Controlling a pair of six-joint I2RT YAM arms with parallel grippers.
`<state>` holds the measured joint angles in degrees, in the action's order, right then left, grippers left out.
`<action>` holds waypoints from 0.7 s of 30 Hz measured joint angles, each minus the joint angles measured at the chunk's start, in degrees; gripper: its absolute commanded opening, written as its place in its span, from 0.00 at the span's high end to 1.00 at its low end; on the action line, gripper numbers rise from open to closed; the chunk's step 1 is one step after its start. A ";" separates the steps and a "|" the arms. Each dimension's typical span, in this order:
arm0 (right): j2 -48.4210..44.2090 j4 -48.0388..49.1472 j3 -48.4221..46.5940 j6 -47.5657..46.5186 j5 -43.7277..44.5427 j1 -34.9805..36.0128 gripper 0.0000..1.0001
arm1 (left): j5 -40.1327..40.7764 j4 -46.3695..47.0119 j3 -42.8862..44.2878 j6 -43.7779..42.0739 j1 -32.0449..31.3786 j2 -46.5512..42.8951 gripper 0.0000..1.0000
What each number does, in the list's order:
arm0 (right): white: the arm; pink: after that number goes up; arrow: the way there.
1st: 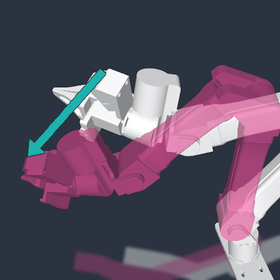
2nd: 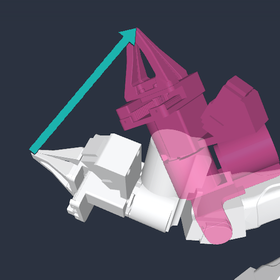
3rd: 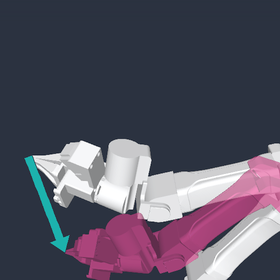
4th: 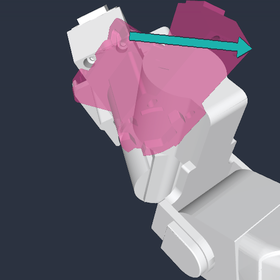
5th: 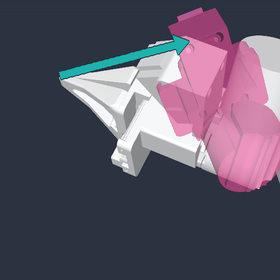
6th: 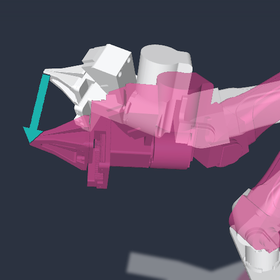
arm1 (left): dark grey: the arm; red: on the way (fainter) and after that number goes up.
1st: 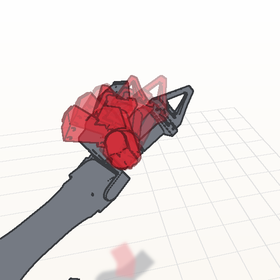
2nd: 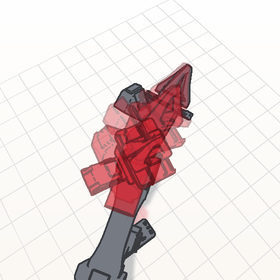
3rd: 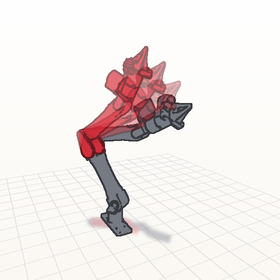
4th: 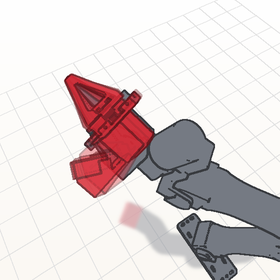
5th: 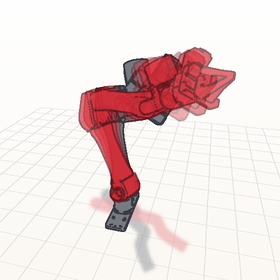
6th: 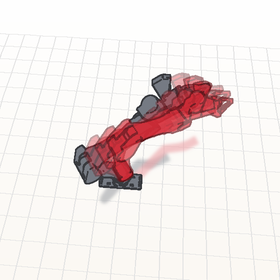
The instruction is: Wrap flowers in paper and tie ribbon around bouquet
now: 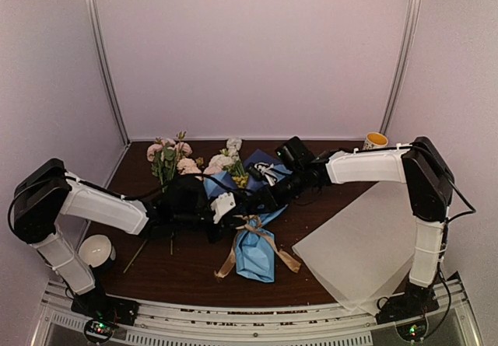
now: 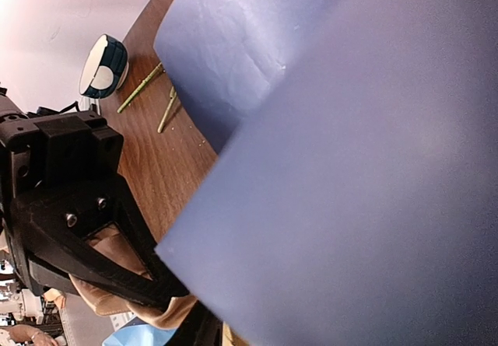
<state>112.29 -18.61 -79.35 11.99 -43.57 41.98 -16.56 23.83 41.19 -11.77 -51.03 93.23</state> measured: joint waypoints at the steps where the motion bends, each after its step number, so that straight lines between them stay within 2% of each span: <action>1: 0.00 -0.02 -0.04 0.02 -0.11 0.00 0.66 | -0.11 0.00 -0.07 -0.28 0.00 -0.02 1.00; 7: 0.26 -2.38 -3.13 -0.24 -0.02 -0.20 0.62 | -1.79 0.07 -1.70 -2.71 0.00 -1.03 1.00; 15: 1.27 -3.96 -4.17 -2.67 -0.33 -0.35 0.78 | -2.73 -0.37 -2.08 -6.38 0.00 -2.05 1.00; 21: 1.29 -3.23 -1.38 -5.33 -5.03 -0.33 0.80 | 0.94 0.42 -1.31 -6.05 0.00 -1.07 1.00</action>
<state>113.58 -21.85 -80.73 6.66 -48.60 41.65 -15.62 24.25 39.88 -17.82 -51.03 92.16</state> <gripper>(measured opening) 0.201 0.017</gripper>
